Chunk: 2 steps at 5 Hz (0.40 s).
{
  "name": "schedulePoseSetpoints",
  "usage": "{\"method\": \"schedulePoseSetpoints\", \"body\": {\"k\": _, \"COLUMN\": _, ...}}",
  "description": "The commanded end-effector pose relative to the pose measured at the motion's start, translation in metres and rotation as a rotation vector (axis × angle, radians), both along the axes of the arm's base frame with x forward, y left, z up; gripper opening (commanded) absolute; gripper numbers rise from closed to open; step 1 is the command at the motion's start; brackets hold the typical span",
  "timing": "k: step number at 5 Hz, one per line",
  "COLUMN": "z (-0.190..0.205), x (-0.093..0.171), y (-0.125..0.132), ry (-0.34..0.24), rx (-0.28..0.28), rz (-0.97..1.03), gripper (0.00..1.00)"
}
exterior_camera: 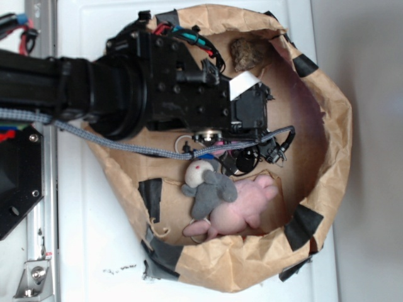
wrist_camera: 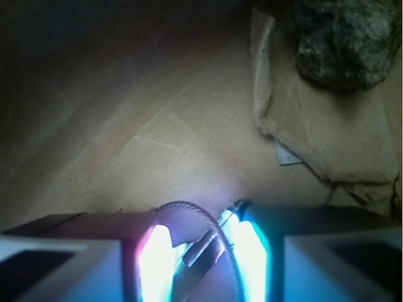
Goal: Grab the silver keys.
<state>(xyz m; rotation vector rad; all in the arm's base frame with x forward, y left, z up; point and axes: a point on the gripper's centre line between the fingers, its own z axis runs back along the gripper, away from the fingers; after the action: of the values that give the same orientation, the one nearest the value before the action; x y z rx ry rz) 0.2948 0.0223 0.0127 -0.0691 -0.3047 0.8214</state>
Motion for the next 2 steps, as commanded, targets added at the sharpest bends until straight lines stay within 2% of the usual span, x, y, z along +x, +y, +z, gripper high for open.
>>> {"method": "schedulePoseSetpoints", "body": {"k": 1, "z": -0.0059, "x": -0.0053, "y": 0.0029, "ry": 0.015, "rx": 0.001, "rz": 0.015, "gripper": 0.0}}
{"method": "schedulePoseSetpoints", "body": {"k": 2, "z": -0.0055, "x": -0.005, "y": 0.003, "ry": 0.021, "rx": 0.004, "rz": 0.016, "gripper": 0.0}}
